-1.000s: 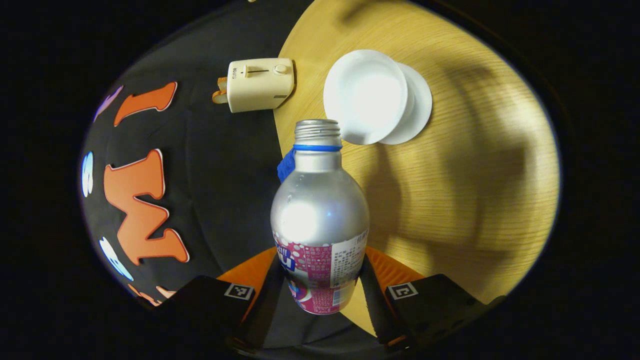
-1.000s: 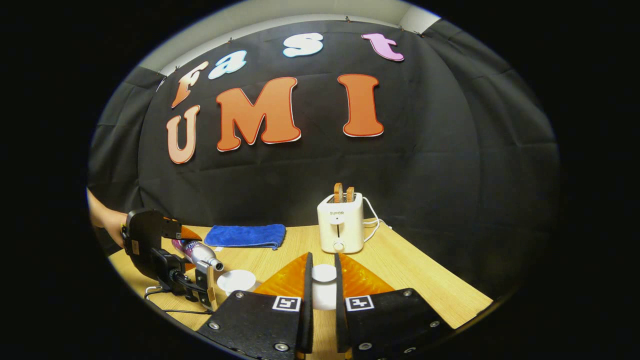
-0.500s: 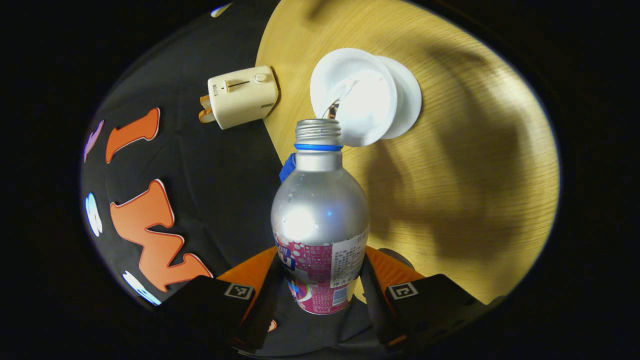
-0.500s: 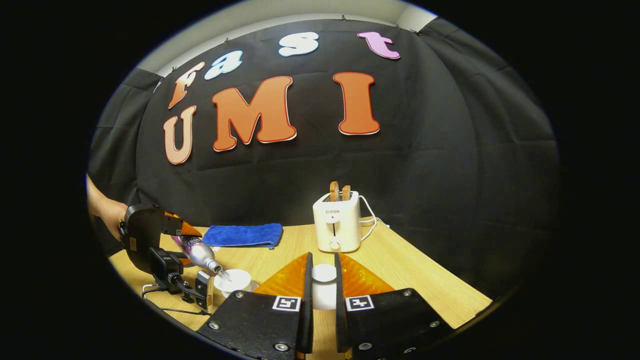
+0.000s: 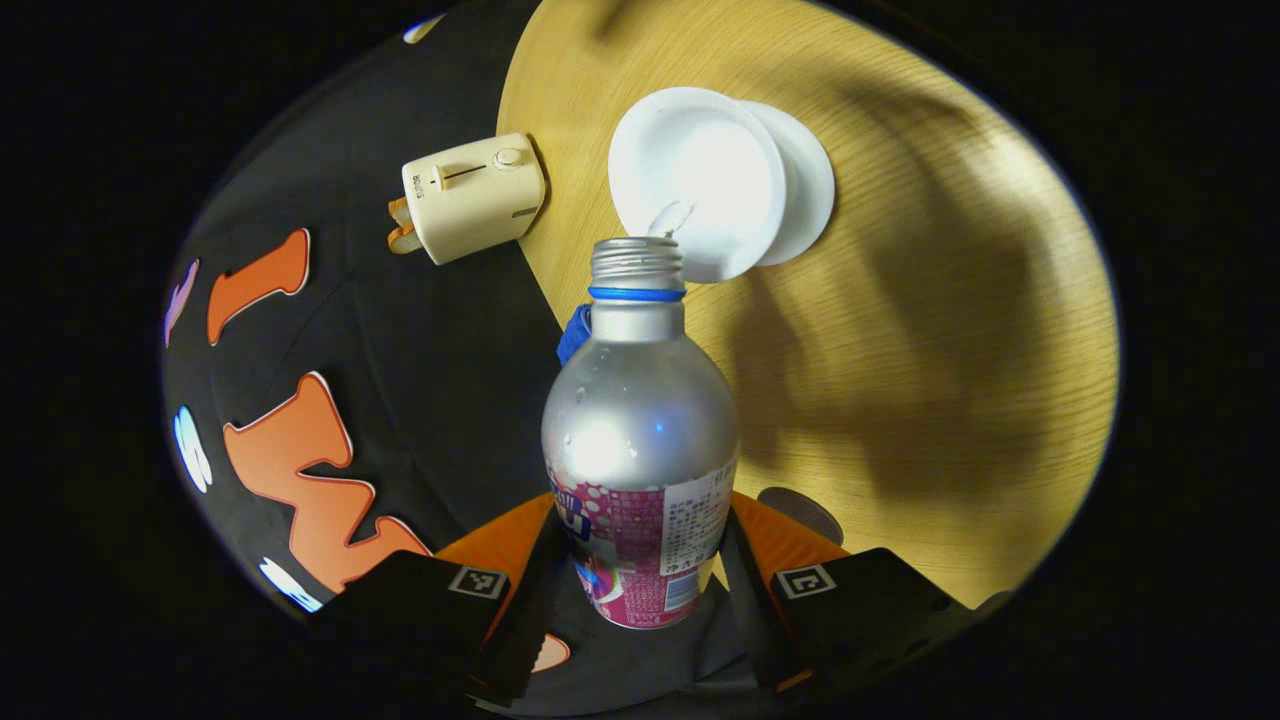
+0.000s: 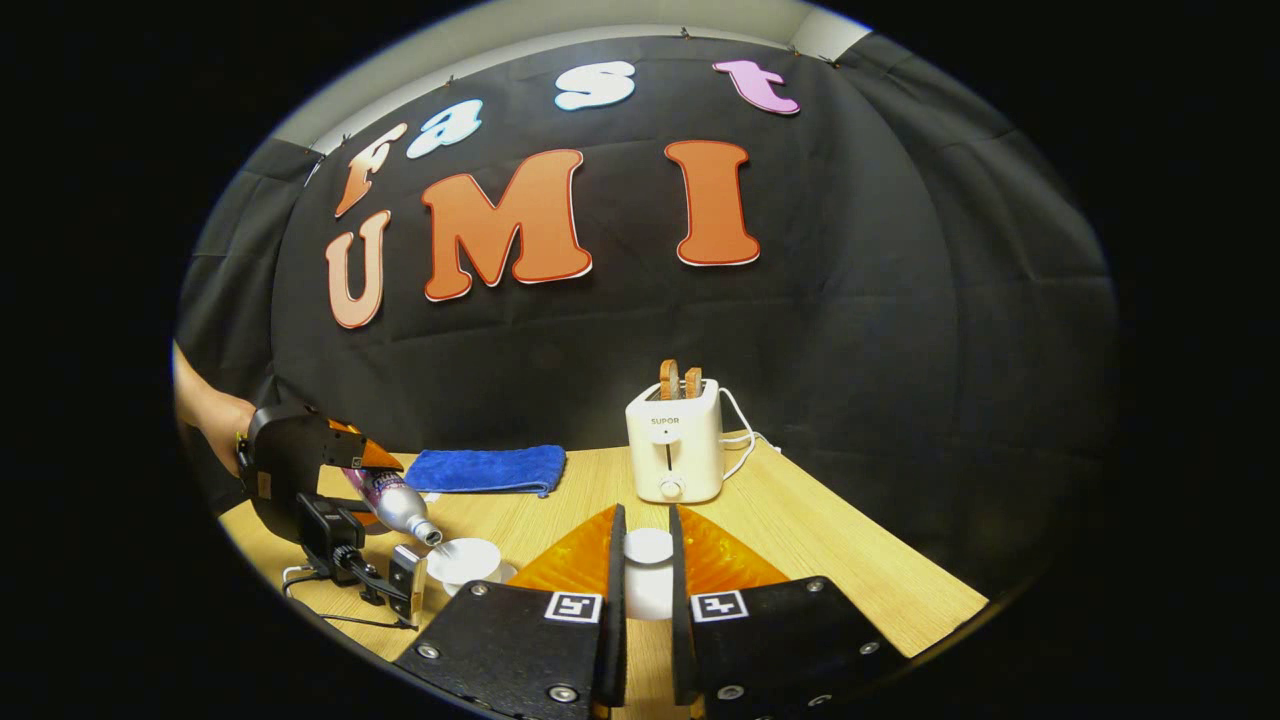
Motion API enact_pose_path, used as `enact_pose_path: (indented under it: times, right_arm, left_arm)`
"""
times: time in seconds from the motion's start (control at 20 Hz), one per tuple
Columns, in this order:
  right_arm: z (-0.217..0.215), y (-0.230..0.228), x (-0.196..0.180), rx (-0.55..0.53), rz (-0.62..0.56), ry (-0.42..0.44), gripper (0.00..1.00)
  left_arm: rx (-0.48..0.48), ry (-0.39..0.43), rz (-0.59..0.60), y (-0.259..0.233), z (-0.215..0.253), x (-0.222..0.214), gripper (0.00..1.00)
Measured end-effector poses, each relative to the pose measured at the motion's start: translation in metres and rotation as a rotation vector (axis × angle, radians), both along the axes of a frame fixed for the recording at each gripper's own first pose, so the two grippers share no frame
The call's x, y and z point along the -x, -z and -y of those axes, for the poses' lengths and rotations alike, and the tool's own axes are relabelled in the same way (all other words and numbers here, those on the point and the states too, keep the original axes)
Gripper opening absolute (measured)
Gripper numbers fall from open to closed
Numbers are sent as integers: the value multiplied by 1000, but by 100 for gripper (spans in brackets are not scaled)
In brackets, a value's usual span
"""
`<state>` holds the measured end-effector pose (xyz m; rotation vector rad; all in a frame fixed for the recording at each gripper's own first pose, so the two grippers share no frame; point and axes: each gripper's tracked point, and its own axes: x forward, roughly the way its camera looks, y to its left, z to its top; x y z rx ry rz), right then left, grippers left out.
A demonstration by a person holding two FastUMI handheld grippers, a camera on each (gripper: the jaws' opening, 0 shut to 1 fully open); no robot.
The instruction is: Open the teacup lid with one hand, grasp the water bottle and pour water into the teacup with the other hand; after pouring, place the water bottle on the coaster and then close the teacup lid.
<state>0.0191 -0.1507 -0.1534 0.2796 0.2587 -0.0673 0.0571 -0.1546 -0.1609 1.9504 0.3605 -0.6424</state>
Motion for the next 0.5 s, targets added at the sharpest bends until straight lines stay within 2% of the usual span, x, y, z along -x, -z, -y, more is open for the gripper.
enact_pose_path:
  times: [0.5]
  right_arm:
    - [-2, -2, -2, 4, 5, -8, 18]
  left_arm:
    - [-57, 39, 50, -30, -2, -8, 82]
